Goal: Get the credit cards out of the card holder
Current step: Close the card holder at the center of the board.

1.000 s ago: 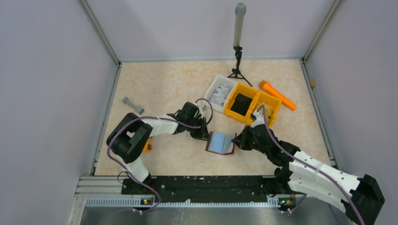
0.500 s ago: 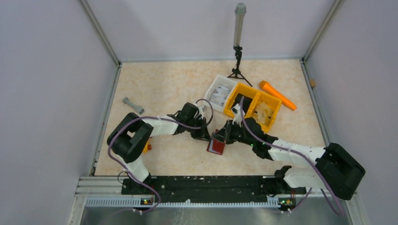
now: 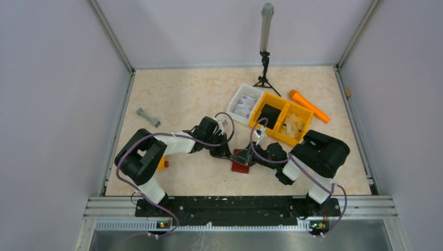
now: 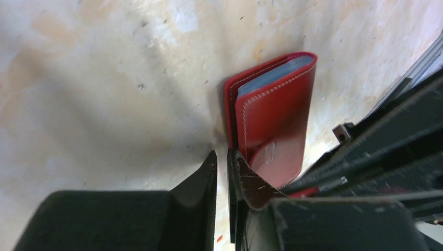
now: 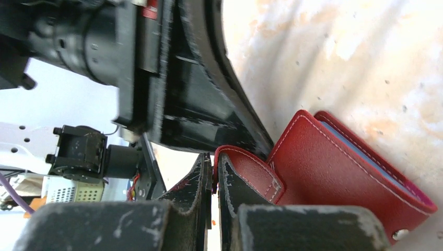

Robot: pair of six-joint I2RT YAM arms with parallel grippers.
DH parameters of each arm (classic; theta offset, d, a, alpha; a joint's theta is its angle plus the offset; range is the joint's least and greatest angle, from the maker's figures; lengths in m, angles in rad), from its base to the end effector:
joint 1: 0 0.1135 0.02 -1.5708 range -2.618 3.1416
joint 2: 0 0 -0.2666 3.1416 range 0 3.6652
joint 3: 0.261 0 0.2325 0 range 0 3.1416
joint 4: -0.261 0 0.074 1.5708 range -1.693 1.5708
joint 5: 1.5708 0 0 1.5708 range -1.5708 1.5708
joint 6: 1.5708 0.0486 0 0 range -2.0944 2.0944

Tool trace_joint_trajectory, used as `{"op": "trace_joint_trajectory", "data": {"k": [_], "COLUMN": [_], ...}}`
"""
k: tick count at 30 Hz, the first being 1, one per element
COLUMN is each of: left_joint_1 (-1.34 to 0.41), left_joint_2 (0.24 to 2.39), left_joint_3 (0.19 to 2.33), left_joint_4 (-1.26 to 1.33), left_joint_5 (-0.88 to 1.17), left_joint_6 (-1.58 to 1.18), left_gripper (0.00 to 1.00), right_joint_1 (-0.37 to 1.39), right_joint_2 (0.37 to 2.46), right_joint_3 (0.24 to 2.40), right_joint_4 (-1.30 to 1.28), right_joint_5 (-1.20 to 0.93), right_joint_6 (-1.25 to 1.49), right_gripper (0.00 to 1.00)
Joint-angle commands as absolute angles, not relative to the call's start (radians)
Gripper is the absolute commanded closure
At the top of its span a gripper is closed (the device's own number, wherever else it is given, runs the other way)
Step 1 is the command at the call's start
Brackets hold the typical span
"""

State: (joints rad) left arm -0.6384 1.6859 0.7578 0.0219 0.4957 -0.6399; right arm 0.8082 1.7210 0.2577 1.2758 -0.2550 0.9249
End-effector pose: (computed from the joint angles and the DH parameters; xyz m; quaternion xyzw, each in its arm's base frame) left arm 0.2314 -0.2005 0.1426 0.0793 0.9165 -0.3748 0.1155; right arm 0.1725 0.1983 0.1376 -0.0364 0.7674 0.5455 0.3350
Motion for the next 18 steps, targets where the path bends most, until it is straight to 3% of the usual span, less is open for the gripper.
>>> {"op": "trace_joint_trajectory", "data": {"k": [1,18], "left_joint_1": [-0.629,-0.582], "left_joint_2": [1.611,1.344], "left_joint_3": [0.735,0.688], "left_joint_4": [-0.060,-0.234], "left_joint_5": [0.438,0.318], "left_joint_6": [-0.619,-0.598], "left_gripper": [0.83,0.76], "right_joint_1": [0.793,0.753], "right_joint_2": [1.873,2.135], "right_joint_3": [0.226,0.254], "right_joint_4": [1.674,1.721], "right_joint_5": [-0.252,-0.239], "right_joint_6": [0.964,1.101], "right_gripper": [1.00,1.00]}}
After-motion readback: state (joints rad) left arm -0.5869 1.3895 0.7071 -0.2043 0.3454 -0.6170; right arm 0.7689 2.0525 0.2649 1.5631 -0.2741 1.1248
